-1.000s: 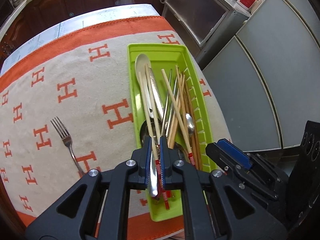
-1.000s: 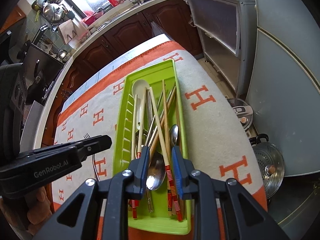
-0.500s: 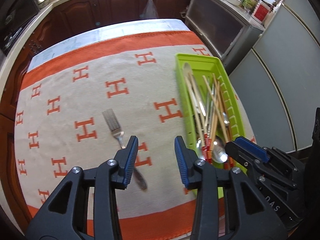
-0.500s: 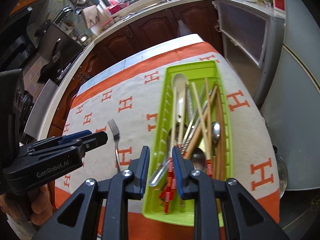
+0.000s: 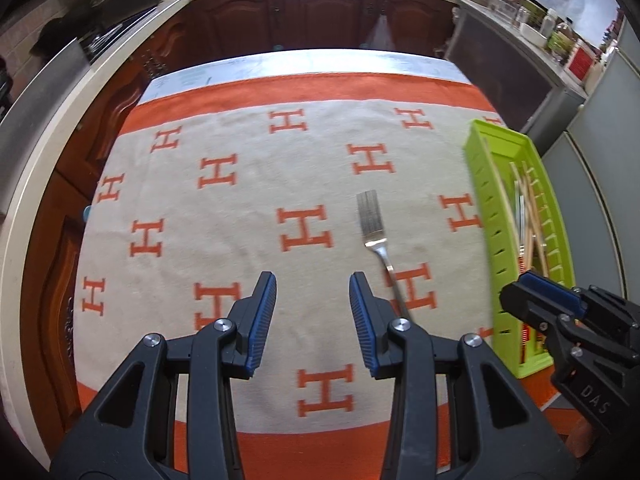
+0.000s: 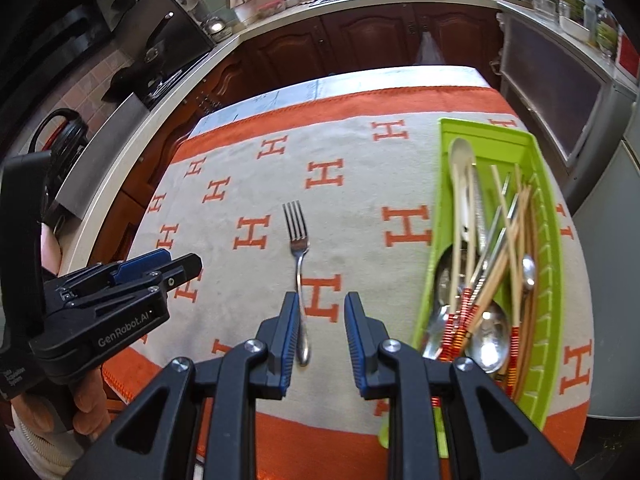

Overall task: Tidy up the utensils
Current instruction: 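Move both open tools back toward the steel fork on the blanket, then close the right tool on the steel fork's handle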

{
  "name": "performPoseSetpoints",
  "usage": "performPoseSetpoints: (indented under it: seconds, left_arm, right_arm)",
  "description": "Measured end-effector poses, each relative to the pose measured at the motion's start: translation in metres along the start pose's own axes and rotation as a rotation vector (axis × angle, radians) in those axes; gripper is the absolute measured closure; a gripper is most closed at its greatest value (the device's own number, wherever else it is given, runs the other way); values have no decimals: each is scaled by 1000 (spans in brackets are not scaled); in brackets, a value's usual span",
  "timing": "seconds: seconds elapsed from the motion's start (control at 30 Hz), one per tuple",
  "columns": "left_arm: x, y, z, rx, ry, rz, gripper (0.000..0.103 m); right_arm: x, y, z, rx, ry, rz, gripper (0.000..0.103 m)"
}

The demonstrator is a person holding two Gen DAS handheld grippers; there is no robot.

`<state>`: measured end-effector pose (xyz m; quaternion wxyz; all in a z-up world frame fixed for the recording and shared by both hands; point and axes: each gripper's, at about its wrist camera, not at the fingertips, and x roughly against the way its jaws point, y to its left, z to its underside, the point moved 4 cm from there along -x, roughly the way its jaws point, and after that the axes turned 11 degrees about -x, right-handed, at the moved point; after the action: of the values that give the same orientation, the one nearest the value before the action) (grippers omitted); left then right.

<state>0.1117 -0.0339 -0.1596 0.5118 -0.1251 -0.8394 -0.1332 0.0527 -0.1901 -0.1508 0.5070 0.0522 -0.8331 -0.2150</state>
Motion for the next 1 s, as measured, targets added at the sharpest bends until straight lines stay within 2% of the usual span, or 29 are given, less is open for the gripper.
performPoseSetpoints:
  seconds: [0.33,0.63,0.77,1.0]
  left_arm:
    - [-25,33,28,42,35,-43,68]
    - [-51,55,54,87,89,-30,68]
    - [-55,61,58,105,95,-26,68]
    - [-54,63,56,113,88,-20,68]
  right_arm:
    - [-35,13,5,22,57,21,80]
    - [-68,20,6,32,109,44,80]
    - [-83,22,6,41,134,57,80]
    - [-102,28,1,83,124,99,80]
